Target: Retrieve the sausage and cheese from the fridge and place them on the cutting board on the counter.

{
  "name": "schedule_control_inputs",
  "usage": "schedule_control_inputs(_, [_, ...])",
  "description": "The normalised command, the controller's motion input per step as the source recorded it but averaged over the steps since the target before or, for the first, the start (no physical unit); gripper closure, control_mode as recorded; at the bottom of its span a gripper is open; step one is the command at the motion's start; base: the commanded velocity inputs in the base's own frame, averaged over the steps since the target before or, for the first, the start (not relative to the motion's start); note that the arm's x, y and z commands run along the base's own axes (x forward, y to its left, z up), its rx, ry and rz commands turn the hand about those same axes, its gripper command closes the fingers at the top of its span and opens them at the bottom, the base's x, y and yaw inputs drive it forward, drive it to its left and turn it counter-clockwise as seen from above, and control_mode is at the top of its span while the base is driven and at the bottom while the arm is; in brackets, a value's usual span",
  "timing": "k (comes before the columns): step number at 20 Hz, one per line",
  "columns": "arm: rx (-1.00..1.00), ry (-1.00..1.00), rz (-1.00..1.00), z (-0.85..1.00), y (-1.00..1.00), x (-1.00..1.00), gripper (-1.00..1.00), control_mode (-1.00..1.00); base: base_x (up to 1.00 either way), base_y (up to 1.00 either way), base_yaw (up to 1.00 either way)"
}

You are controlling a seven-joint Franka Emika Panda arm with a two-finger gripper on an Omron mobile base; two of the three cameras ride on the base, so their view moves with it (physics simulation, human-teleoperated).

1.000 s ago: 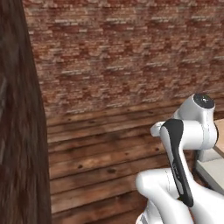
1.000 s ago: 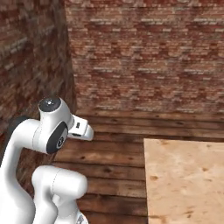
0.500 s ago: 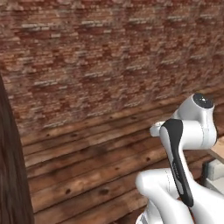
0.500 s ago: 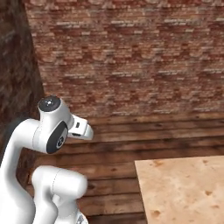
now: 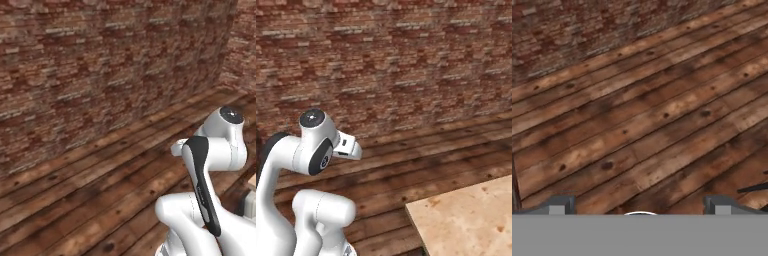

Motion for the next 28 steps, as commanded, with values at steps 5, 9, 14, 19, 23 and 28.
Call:
schedule_control_inputs(5, [0.0, 0.0, 0.0, 0.0, 0.0, 0.0, -1.0, 1.0, 0.54, 0.27, -0.49])
schedule_control_inputs(9, [0.0, 0.0, 0.0, 0.0, 0.0, 0.0, -1.0, 1.0, 0.5, 0.29, -0.54])
schedule_control_inputs(14, [0.0, 0.0, 0.0, 0.0, 0.0, 0.0, -1.0, 1.0, 0.52, 0.3, -0.53])
schedule_control_inputs(19, [0.0, 0.0, 0.0, 0.0, 0.0, 0.0, -1.0, 1.0, 0.58, 0.32, -0.47])
schedule_control_inputs(23, [0.0, 0.0, 0.0, 0.0, 0.0, 0.0, -1.0, 1.0, 0.63, 0.33, -0.41])
schedule_control_inputs(28, [0.0, 0.0, 0.0, 0.0, 0.0, 0.0, -1.0, 1.0, 0.72, 0.31, -0.3])
